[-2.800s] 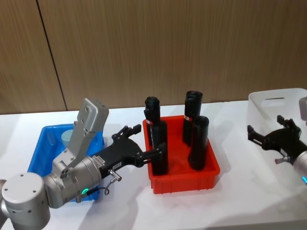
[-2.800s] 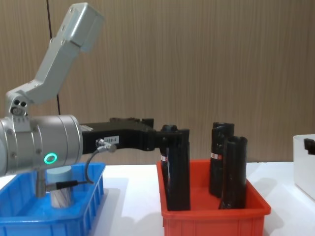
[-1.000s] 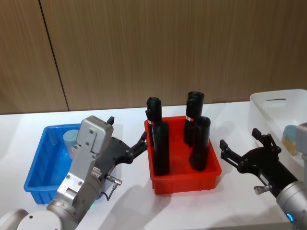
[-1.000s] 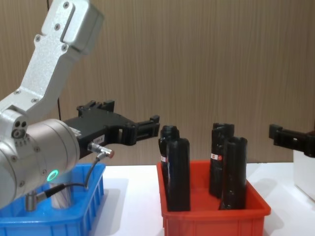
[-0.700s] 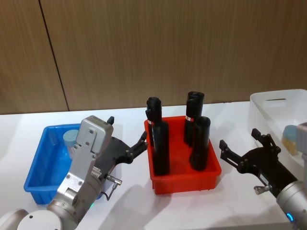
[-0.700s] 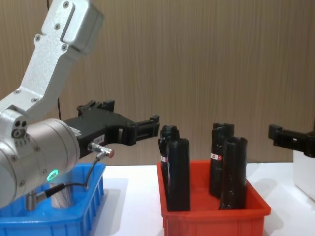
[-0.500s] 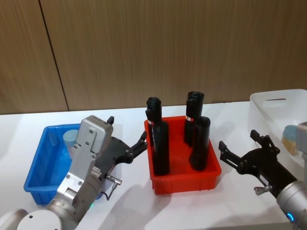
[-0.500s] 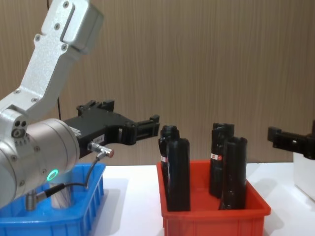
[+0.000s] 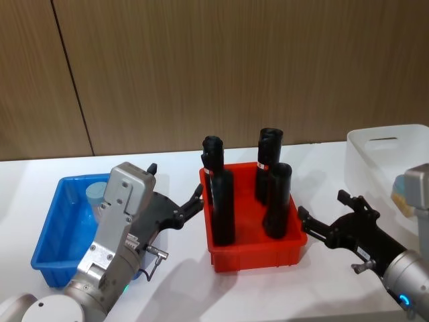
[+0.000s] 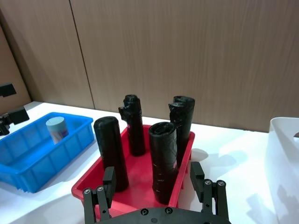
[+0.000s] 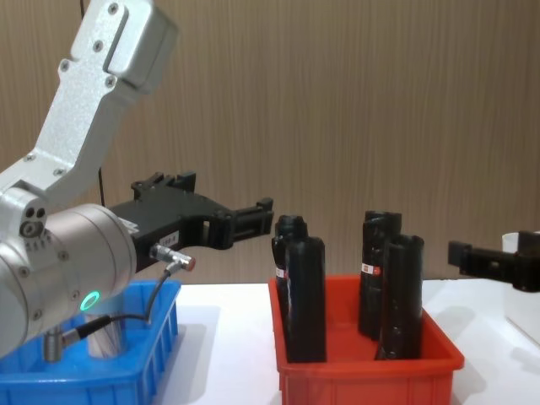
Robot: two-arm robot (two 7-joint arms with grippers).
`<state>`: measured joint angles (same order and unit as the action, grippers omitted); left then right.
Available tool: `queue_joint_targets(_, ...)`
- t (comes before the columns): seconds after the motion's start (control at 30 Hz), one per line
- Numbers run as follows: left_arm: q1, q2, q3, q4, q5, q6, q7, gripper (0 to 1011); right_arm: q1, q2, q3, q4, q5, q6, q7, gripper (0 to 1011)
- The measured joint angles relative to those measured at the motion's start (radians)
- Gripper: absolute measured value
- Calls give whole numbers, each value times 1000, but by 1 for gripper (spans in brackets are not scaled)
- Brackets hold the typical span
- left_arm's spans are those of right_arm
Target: Pick the cotton swabs from the blue box and place them into the white box.
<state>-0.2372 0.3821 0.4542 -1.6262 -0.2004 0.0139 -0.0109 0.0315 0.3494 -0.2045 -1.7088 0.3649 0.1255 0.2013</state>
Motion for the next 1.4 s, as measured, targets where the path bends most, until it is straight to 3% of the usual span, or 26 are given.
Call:
queue_joint_targets(0.6, 0, 0, 0, 0, 0, 0, 0, 1004, 119, -47, -18, 158, -35, 38, 84, 1001)
queue_joint_targets(1.4, 0, 0, 0, 0, 0, 0, 0, 1004, 280, -122, -38, 397, -92, 8, 97, 1001)
